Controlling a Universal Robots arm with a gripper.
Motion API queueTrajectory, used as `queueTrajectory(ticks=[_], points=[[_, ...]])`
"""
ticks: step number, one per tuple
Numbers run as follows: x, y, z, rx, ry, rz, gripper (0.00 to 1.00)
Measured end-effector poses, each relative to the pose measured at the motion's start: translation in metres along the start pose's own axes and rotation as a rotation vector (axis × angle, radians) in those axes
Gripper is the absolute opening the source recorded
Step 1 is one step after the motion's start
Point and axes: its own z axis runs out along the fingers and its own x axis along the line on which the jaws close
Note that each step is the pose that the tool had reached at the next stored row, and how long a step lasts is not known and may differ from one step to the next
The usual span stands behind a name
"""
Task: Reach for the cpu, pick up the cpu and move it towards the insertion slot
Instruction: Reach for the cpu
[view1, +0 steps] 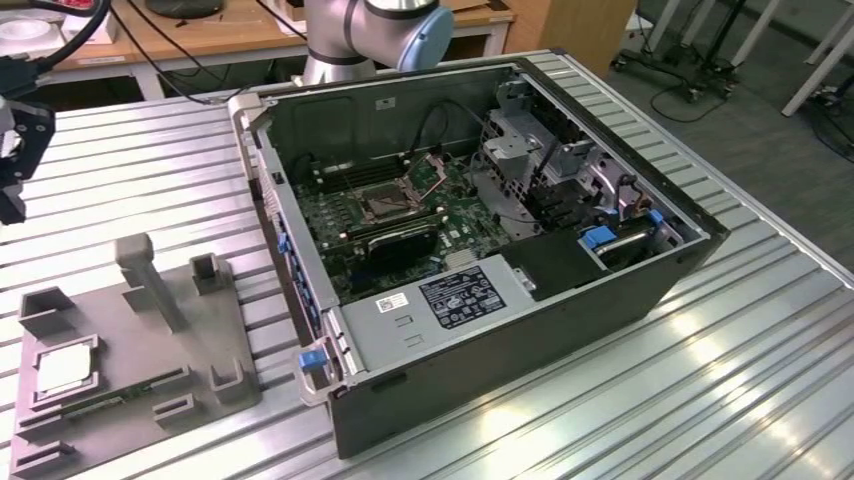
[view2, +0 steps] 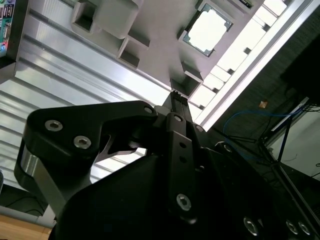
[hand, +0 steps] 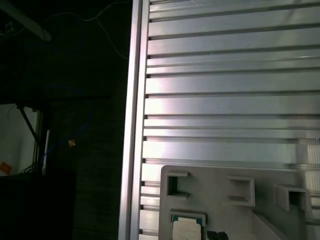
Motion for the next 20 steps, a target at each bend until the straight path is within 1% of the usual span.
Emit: queueTrajectory(ticks=[4,20], points=[[0.0035,-0.0009,0.0009,-0.0001,-0.0001,0.000,0.11],[0.0114,-0.0018,0.0035,-0.0001,-0.0002,0.000,0.11]])
